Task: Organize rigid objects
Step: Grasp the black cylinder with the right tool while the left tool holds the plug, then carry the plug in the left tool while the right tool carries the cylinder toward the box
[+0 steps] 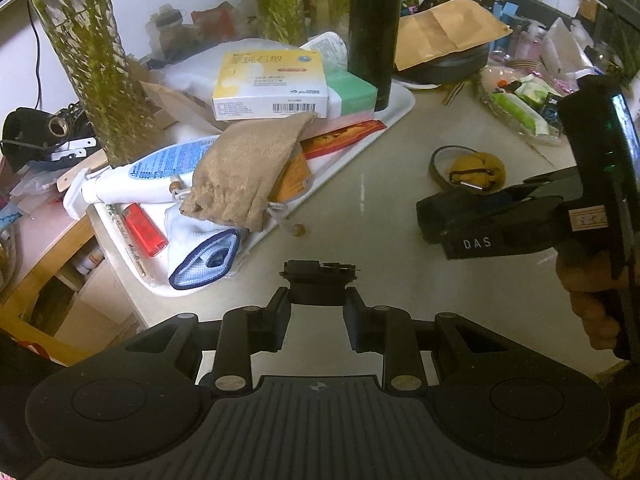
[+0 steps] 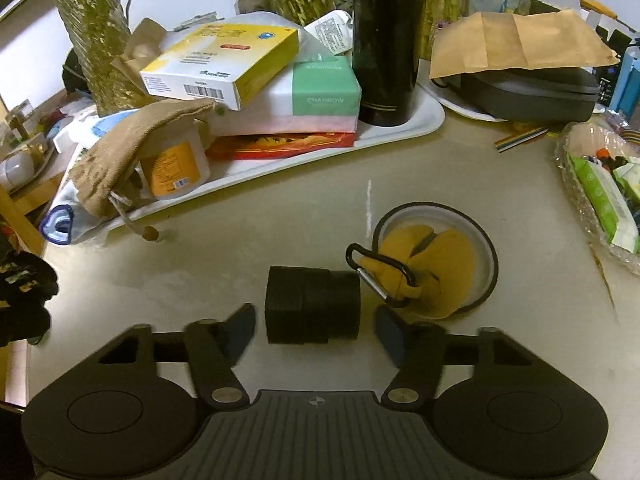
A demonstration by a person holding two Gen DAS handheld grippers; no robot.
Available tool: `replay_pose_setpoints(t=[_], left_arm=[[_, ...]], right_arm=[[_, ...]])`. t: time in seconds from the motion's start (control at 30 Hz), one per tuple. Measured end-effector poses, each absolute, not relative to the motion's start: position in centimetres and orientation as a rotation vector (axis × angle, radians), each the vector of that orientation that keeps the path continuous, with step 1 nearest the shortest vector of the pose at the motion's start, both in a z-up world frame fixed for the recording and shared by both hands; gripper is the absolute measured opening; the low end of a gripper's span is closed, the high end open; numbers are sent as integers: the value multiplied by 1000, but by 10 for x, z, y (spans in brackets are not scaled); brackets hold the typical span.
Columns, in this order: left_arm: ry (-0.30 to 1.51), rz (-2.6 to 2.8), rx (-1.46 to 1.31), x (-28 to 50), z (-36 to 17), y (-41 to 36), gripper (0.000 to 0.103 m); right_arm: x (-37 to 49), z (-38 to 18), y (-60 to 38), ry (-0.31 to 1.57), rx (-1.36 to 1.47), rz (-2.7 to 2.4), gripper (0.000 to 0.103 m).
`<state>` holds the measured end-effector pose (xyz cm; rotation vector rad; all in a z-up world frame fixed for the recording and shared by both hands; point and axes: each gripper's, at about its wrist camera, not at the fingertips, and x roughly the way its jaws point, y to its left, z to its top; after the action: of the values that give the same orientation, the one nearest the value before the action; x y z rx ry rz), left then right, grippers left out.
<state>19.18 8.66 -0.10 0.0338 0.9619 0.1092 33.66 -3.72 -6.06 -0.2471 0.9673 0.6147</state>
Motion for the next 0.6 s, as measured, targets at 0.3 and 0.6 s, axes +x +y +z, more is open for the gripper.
replay_pose_setpoints(t=[0.3,0.6], left_arm=[[944,60,27,191,2,80,29],[913,35,18,191,5,73,29]], right_arm=[[329,-44,-46,926,-211,647,48],[311,-14,-63,857,-197,655,48]])
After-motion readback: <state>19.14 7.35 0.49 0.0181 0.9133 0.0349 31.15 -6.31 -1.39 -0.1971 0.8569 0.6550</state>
